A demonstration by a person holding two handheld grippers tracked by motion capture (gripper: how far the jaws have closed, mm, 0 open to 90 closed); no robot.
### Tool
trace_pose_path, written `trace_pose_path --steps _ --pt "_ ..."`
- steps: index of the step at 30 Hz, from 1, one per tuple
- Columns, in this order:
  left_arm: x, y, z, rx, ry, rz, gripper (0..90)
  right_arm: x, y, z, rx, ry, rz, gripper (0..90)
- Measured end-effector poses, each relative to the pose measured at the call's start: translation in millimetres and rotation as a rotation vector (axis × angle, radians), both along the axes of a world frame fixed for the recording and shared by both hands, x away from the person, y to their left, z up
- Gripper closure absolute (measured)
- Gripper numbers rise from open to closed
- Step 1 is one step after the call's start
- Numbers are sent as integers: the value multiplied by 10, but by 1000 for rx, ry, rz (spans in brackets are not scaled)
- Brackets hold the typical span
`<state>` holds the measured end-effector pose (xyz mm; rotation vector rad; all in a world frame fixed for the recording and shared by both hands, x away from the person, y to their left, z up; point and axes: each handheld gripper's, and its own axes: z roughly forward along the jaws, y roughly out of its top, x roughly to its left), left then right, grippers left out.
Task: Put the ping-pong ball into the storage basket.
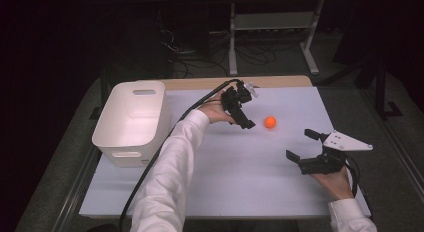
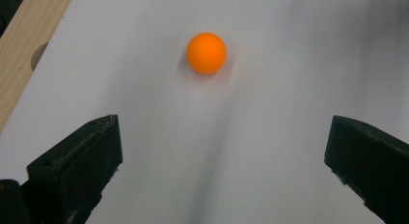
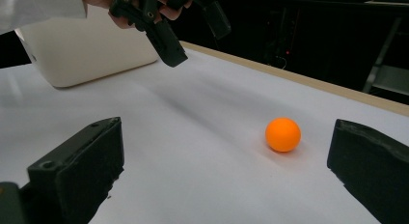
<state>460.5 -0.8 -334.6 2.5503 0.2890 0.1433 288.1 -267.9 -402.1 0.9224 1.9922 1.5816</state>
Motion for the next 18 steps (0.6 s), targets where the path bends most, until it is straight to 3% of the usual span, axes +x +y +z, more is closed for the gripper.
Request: trace_pose_path --steps 11,14,18 --pt "29 -100 -70 15 10 -10 0 9 9 0 2 1 4 0" --pt "55 -131 -77 37 7 -24 0 9 0 2 5 1 -1 0" --pt "76 -189 -98 28 8 -27 0 12 -5 1 4 0 -1 0"
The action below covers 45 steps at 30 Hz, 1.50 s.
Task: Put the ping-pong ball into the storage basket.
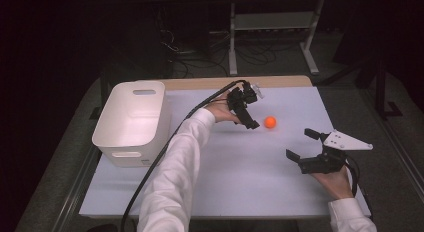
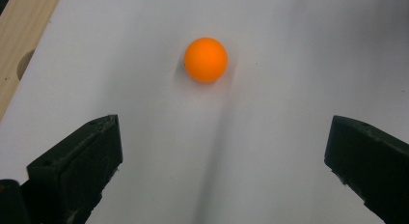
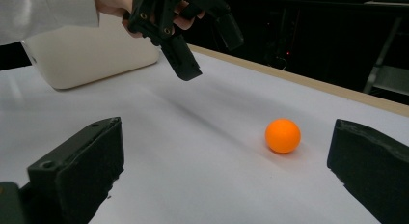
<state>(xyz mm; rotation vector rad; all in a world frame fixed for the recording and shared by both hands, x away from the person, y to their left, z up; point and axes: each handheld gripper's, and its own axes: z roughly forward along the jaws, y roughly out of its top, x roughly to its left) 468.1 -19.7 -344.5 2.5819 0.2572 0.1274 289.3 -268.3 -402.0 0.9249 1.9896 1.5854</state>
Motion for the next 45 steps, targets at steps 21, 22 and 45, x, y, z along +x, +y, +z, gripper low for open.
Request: trace_pose_path --steps 21,22,45 --pt "81 -237 -213 38 28 -25 0 21 -26 -12 22 9 -8 0" --pt "83 -241 -218 38 28 -25 0 18 -28 -11 22 11 -8 0" --pt "140 -378 -428 15 42 -47 0 20 -22 -15 14 12 -8 0"
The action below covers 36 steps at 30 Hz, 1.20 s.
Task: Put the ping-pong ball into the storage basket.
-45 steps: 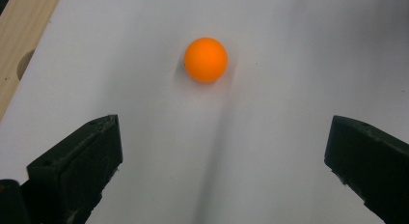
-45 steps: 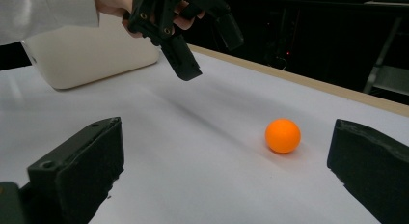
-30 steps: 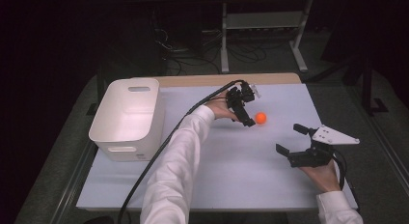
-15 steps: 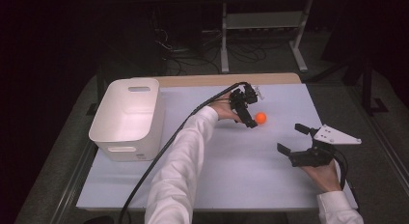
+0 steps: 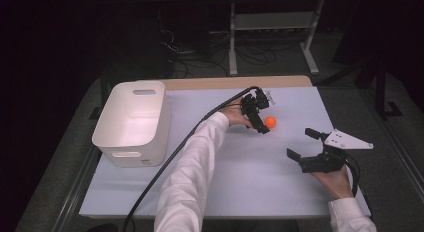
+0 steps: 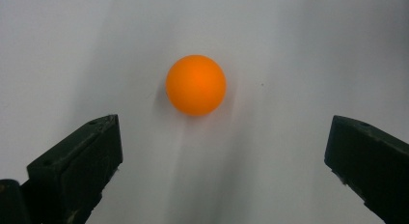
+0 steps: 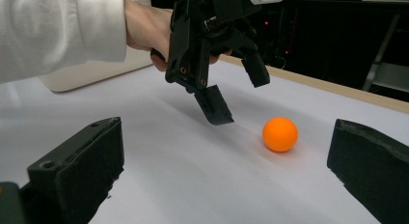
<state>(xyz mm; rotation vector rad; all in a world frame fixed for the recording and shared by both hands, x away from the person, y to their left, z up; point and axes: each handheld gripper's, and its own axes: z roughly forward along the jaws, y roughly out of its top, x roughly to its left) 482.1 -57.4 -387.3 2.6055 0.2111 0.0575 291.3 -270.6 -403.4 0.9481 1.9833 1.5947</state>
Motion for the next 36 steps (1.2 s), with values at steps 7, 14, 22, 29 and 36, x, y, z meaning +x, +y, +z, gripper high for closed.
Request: trace_pose_path --steps 7,14,22,29,36 --pt "13 -37 -65 5 -10 -9 0 1 -1 -1 0 -1 0 0" --pt "42 -69 -113 -1 -6 -5 0 1 -1 0 1 0 0 0" --pt "57 -109 -175 8 -28 3 0 -9 2 4 2 0 -6 0" --pt "103 -106 -212 3 -33 28 0 -6 -1 2 0 -3 -6 0" --pt "136 -106 -272 -3 -24 35 0 -10 6 2 -2 0 -2 0"
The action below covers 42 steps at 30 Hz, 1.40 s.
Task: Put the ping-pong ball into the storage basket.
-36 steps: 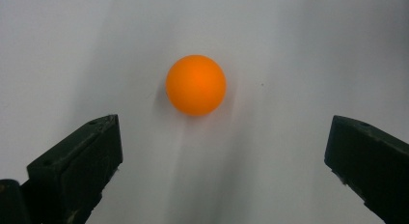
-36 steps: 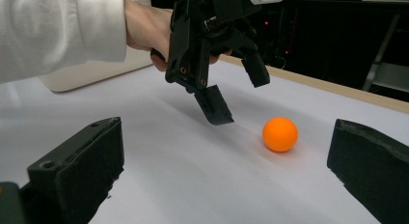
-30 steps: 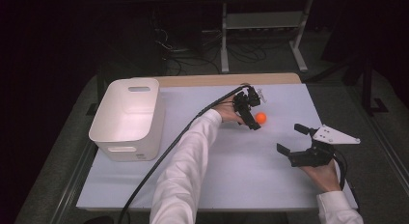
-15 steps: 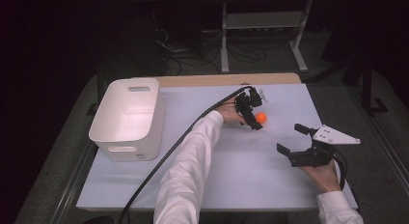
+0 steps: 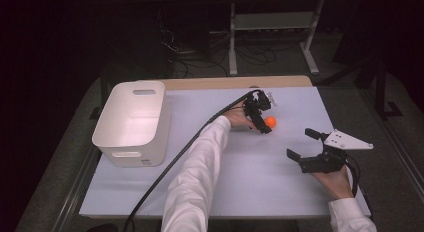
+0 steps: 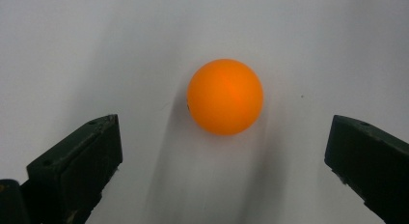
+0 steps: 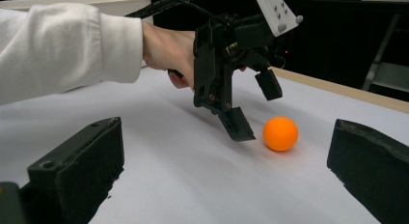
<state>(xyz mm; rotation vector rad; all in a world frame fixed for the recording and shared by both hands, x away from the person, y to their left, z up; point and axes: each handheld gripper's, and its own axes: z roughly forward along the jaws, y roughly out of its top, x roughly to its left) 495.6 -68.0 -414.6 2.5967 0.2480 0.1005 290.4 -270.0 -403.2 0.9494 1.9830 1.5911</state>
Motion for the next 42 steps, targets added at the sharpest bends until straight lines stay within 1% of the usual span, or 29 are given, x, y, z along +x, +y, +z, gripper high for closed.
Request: trace_pose_path --steps 2,4,6,8,9,10,11,13,15,17,18,19,20,22,24,27,32,34,35,37,39,40,42 --pt "6 -4 -14 -7 -1 3 0 -1 0 0 1 -1 0 0" --pt "-2 -19 -19 -22 -5 6 0 1 1 -1 0 0 -1 0" --pt "-7 -41 -31 -24 -10 -4 0 4 3 -3 0 0 -1 0" --pt "-9 -53 -35 -20 -6 -7 0 3 6 -2 -1 0 0 0" --pt "-9 -60 -42 -28 -2 -1 0 2 7 -1 0 -1 0 0" --pt "0 -66 -47 -29 -5 -1 0 3 6 -1 -1 -4 0 0" --pt "4 -67 -49 -28 3 0 0 3 7 0 0 -6 0 0" --pt "14 -71 -49 -25 -2 1 12 4 6 -1 -1 -6 1 0" --pt "13 -71 -51 -38 12 13 48 4 8 -1 0 -6 1 0" --pt "13 -75 -53 -26 2 10 76 4 9 -1 0 -5 2 0" --pt "16 -76 -56 -27 -2 6 95 4 10 -1 1 -5 3 0" --pt "16 -76 -58 -36 9 10 122 2 11 -1 2 -1 3 0" --pt "20 -76 -57 -34 5 8 140 2 11 -2 2 0 3 0" --pt "33 -83 -71 -46 9 18 148 2 11 -3 3 1 4 0" --pt "40 -87 -81 -39 6 21 161 2 11 -2 2 0 3 0" --pt "46 -88 -97 -30 -8 24 206 3 11 -5 2 5 7 0" --pt "44 -95 -104 -40 -14 27 265 3 13 -4 3 2 9 0" --pt "41 -102 -110 -48 -26 35 298 3 13 -4 3 2 9 0" --pt "48 -102 -107 -51 -28 32 309 3 12 -5 3 3 10 0" --pt "57 -98 -103 -62 -18 31 342 4 14 -6 2 4 11 0" --pt "48 -100 -110 -58 -16 24 373 5 15 -7 1 5 12 0" --pt "44 -100 -110 -51 -22 16 385 4 14 -6 3 5 12 0" --pt "38 -104 -114 -51 -21 8 408 2 12 -5 4 7 11 0"
